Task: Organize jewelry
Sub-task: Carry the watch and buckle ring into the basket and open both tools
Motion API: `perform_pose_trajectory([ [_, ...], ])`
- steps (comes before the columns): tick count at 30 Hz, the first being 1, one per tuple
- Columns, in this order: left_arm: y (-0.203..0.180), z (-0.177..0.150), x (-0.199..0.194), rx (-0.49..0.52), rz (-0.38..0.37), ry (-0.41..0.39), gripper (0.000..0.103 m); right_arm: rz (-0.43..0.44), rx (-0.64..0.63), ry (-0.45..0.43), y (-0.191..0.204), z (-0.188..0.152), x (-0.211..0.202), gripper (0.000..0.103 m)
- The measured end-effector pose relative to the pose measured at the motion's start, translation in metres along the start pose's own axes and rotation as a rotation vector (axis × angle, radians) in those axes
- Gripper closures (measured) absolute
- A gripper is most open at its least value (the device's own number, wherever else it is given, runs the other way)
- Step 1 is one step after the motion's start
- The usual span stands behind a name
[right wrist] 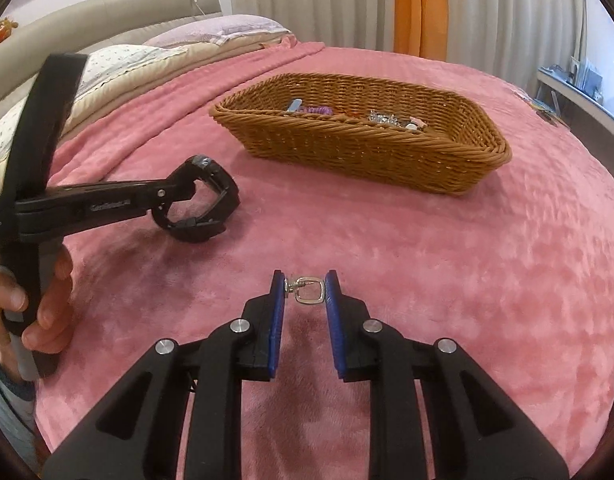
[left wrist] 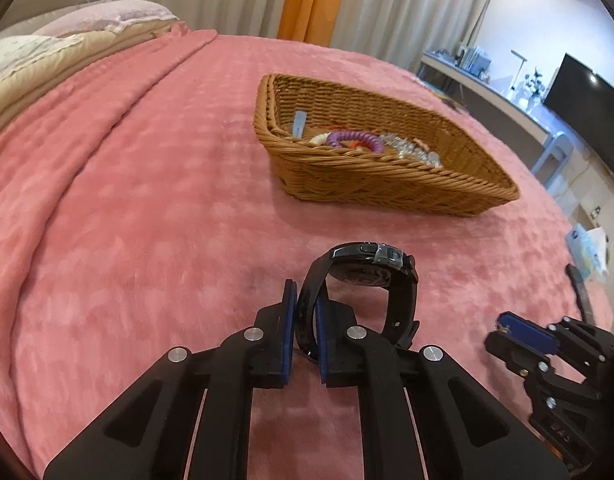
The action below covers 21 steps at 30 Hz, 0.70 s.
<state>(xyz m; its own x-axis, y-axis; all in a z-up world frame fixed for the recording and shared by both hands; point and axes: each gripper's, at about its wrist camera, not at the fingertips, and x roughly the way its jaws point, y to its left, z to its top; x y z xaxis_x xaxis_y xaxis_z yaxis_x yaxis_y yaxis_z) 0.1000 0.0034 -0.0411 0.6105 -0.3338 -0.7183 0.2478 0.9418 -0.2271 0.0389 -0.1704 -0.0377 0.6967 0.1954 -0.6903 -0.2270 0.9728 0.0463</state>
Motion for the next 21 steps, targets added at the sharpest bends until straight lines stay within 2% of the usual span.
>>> perform_pose_trajectory([
  [5,-0.002,-0.002,-0.021,-0.043,-0.027,-0.042,0.096,0.005,0.038,-0.052,-0.007,0.009,-0.024,0.085],
  [9,-0.014,0.011,-0.046,-0.050,-0.026,-0.107,0.096,0.002,0.064,-0.125,-0.016,0.031,-0.053,0.085],
  [16,-0.041,0.070,-0.077,-0.030,-0.031,-0.230,0.096,-0.047,0.048,-0.310,-0.040,0.100,-0.089,0.085],
  [21,-0.047,0.116,-0.068,-0.041,-0.016,-0.286,0.096,-0.053,0.060,-0.356,-0.059,0.151,-0.070,0.085],
])
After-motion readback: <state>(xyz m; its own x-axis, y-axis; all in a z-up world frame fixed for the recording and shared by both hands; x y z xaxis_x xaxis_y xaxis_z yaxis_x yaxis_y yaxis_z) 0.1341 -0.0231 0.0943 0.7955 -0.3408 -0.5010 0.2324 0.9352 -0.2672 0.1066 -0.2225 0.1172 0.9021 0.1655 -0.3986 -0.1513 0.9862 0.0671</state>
